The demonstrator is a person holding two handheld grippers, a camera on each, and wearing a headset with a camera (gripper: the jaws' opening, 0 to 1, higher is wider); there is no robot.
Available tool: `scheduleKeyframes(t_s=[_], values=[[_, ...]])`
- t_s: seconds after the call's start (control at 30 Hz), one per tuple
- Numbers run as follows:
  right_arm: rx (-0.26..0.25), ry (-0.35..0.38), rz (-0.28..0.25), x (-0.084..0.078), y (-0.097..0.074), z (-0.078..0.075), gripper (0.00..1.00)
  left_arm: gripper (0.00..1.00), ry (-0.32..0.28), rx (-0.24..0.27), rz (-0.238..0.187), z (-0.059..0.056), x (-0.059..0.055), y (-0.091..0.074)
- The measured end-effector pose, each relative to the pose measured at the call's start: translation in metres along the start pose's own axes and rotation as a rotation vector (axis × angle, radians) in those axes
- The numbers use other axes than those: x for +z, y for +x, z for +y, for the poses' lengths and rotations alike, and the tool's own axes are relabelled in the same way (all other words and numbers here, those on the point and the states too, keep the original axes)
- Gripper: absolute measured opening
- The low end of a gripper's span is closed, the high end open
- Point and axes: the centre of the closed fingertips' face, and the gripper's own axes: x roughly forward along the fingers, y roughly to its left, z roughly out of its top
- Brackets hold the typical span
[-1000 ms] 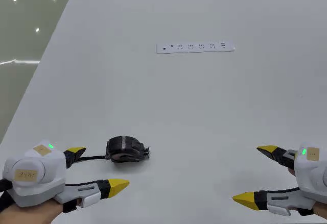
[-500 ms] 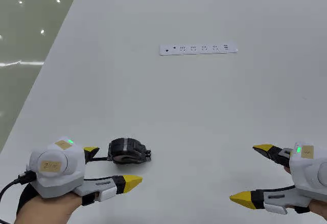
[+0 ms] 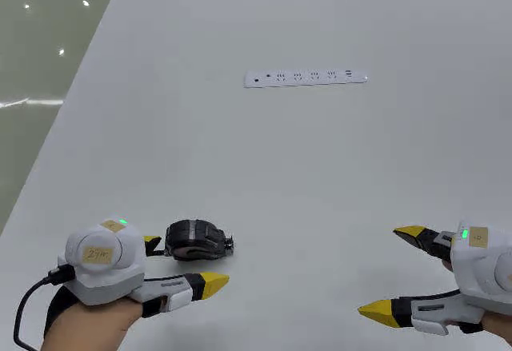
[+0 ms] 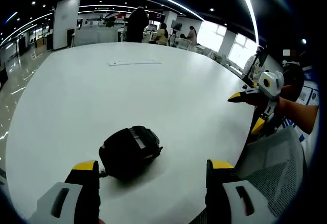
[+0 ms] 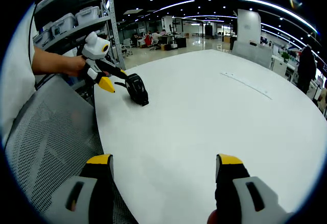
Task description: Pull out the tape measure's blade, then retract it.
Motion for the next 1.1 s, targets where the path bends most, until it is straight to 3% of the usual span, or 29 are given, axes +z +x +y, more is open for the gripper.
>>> scheduleKeyframes(t_s=[0.57, 1.1], values=[[0.004, 0.004, -0.005, -0.0018, 0.0023, -0.0024, 0.82, 0.80, -0.017, 0.014, 0.013, -0.0005, -0.0031, 0.0065], [0.012, 0.004, -0.006, -0.0002, 0.0061, -0.0024, 0.82, 0.80, -0.003, 0.006, -0.001, 0.0028, 0.0016, 0.0088]])
